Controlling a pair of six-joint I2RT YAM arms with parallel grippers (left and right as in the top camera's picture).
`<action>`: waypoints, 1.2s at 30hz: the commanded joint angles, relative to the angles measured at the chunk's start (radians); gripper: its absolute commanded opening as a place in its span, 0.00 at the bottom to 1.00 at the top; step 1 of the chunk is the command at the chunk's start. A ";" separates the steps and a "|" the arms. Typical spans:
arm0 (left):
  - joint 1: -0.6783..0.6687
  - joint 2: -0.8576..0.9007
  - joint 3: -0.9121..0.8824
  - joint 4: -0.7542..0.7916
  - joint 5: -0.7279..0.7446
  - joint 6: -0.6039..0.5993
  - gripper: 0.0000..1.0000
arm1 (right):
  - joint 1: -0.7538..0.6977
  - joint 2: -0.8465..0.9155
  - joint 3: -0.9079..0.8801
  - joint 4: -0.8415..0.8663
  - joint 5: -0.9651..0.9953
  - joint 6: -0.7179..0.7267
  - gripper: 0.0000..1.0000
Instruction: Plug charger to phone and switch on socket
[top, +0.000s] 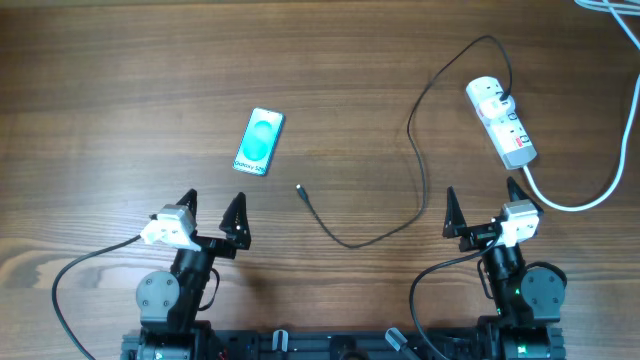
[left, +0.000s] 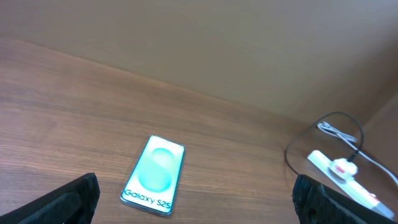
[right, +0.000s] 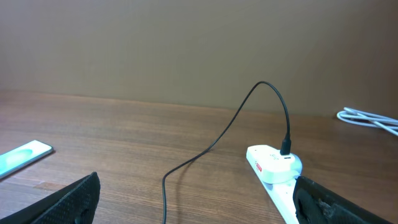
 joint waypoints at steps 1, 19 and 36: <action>-0.003 0.010 0.126 -0.020 0.085 -0.055 1.00 | -0.007 -0.009 -0.001 0.003 0.010 0.008 1.00; -0.003 1.268 1.264 -0.990 0.216 0.051 1.00 | -0.007 -0.009 -0.001 0.003 0.010 0.008 1.00; -0.003 1.503 1.264 -0.990 0.216 0.052 1.00 | -0.007 -0.009 -0.001 0.003 0.010 0.008 1.00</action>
